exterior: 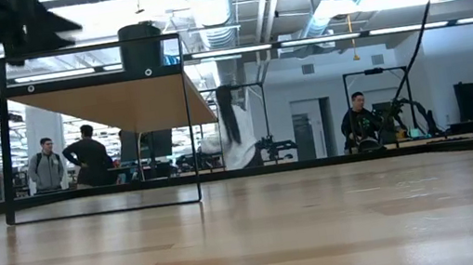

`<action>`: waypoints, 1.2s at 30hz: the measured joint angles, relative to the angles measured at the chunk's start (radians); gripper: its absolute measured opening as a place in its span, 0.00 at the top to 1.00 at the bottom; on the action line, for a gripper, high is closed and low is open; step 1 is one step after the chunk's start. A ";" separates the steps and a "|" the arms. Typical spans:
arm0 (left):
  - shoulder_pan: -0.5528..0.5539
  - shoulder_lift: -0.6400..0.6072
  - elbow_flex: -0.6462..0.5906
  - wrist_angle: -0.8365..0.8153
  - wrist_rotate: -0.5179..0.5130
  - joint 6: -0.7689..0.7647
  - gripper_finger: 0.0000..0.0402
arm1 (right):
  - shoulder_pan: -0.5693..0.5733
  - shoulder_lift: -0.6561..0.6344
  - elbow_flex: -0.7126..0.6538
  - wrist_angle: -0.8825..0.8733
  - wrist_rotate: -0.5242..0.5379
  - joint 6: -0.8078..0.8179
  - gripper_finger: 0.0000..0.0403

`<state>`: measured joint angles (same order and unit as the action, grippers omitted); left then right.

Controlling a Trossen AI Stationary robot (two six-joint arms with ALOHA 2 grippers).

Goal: Stack small to large cups/mugs on shelf
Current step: Put the brown cup on the shelf

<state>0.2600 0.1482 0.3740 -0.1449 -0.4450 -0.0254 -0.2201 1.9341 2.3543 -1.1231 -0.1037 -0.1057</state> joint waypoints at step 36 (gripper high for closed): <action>0.000 0.000 0.353 -0.250 0.162 -0.106 0.34 | 0.169 -1.271 -1.203 0.431 0.184 0.132 0.90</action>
<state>0.2596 0.1482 0.7269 -0.3953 -0.2832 -0.1318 -0.0509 0.6626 1.1509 -0.6924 0.0799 0.0263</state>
